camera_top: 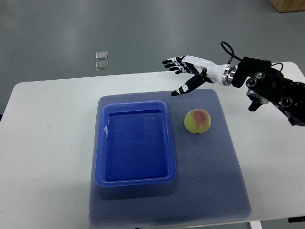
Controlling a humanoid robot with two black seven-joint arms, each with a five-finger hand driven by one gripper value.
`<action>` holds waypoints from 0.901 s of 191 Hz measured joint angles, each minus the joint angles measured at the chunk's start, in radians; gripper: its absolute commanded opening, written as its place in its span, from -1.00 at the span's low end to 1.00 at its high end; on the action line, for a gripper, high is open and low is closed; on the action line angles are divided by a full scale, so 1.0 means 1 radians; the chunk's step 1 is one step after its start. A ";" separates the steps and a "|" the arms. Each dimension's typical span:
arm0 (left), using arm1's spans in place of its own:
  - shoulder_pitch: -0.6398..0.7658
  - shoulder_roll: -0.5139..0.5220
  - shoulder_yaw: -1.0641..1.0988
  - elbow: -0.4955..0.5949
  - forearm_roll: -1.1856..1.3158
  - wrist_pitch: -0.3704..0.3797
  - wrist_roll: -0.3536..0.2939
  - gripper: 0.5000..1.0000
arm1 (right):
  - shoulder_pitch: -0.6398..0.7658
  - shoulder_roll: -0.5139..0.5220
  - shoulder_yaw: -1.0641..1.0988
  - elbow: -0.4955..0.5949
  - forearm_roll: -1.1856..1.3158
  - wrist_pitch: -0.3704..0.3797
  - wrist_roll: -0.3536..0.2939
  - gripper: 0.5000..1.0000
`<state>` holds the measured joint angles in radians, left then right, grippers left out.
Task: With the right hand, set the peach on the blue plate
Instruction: 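Reach the right hand forward and down toward the peach beside the tray, then close the right hand fingers around the peach and lift it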
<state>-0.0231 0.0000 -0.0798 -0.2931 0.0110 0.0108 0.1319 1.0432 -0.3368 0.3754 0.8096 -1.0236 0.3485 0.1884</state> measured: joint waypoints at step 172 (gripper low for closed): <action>0.000 0.000 -0.001 0.000 0.000 0.000 0.000 1.00 | 0.261 -0.199 -0.410 0.300 0.047 0.148 -0.282 0.73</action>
<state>-0.0230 0.0000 -0.0813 -0.2930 0.0109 0.0107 0.1319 1.3040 -0.5359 -0.0350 1.1092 -0.9770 0.4966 -0.0936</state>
